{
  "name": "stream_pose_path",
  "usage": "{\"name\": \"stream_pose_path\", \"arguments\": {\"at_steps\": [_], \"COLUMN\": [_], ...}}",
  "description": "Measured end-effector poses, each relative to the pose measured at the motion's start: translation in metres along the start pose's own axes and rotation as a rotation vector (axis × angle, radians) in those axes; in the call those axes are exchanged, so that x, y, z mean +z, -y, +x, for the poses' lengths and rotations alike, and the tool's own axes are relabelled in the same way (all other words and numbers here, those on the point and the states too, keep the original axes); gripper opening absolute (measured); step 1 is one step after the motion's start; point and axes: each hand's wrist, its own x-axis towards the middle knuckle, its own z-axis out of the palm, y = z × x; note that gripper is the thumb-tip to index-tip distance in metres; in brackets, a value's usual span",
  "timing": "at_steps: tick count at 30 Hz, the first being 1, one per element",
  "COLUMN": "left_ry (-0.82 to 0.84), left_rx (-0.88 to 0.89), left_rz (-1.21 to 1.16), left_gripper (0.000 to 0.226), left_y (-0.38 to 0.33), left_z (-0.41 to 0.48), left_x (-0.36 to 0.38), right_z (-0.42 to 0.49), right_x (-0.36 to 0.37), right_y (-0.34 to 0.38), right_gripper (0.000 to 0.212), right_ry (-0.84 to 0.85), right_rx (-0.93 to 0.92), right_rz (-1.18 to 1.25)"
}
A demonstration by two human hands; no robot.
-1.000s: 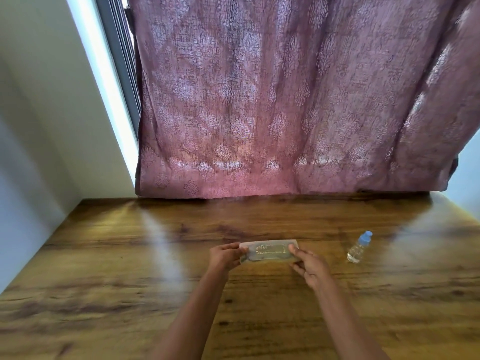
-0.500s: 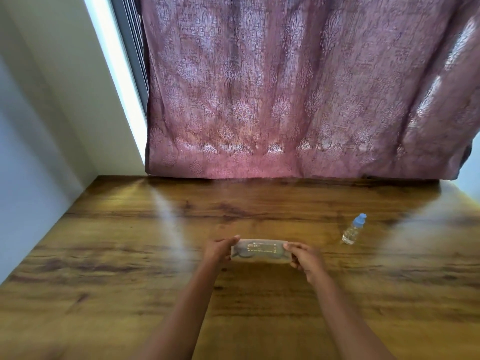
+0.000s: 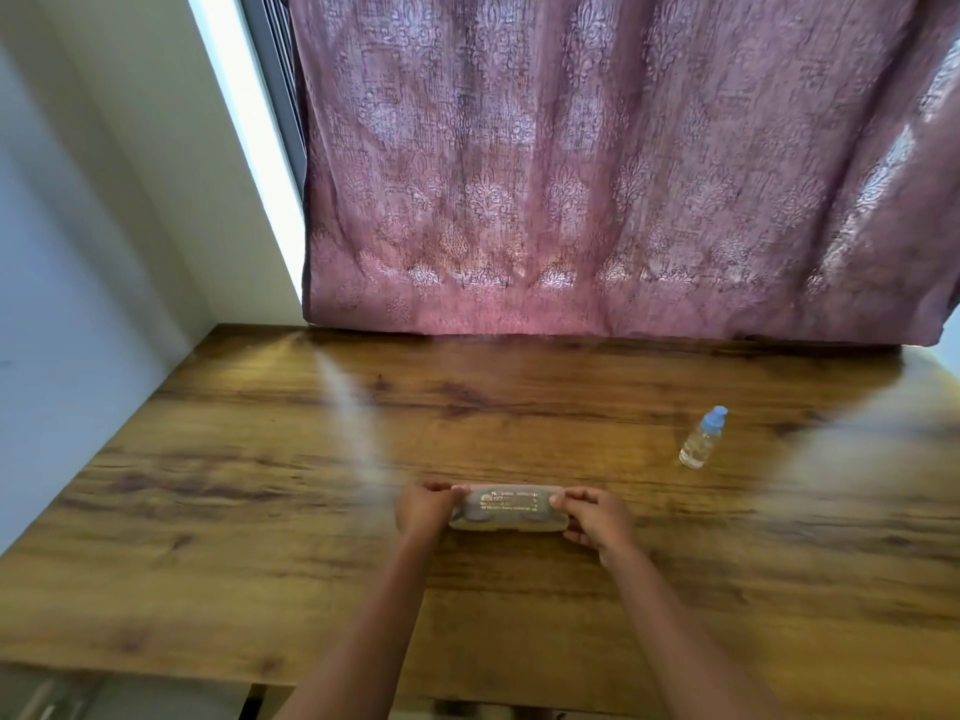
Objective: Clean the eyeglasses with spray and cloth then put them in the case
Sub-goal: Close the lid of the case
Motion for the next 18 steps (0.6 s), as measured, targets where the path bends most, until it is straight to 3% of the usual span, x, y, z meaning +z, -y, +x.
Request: {"name": "stream_pose_path", "arguments": {"at_steps": [8, 11, 18], "left_ry": [-0.119, -0.151, 0.010], "left_rx": [0.109, 0.206, 0.375], "left_rz": [-0.003, 0.009, 0.084], "left_gripper": [0.017, 0.019, 0.023], "left_y": [-0.018, -0.034, -0.081], "left_z": [-0.012, -0.016, -0.014], "left_x": [0.005, 0.018, 0.087], "right_z": [0.006, 0.006, 0.012], "right_x": [-0.009, -0.023, -0.083], "right_y": [0.003, 0.011, 0.019], "right_gripper": [0.016, 0.016, 0.006], "right_ry": [-0.106, -0.305, -0.726], "right_rx": [-0.097, -0.183, -0.223], "right_rz": [-0.191, -0.164, 0.057]}}
